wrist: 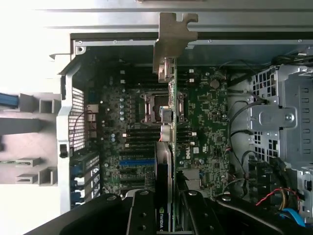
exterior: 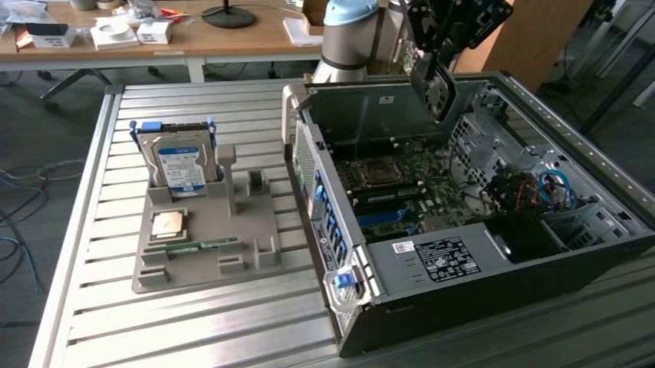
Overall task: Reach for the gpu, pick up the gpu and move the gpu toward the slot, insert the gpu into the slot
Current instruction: 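Pick up the gpu and move the gpu toward the slot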
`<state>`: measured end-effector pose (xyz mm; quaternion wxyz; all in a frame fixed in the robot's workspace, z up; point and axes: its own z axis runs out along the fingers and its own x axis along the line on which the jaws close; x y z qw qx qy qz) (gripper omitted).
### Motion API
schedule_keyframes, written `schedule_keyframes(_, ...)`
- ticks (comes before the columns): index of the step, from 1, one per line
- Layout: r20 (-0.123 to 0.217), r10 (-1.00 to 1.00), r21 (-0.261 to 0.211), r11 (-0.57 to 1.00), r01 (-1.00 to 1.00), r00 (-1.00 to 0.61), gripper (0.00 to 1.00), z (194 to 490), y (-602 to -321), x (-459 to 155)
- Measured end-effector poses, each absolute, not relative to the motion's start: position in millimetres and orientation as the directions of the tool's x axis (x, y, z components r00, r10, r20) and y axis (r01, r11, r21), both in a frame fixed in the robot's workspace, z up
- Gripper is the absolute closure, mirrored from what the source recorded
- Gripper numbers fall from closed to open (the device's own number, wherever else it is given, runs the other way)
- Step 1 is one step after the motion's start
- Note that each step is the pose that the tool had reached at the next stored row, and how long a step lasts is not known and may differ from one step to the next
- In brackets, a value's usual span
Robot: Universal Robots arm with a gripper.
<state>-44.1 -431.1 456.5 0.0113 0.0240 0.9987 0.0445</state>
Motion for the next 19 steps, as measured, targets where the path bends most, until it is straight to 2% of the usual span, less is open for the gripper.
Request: schedule_keyframes(19, -0.02, 0.049, 0.093, 0.995, 0.047, -0.999, 0.73, 456, -431, -27)
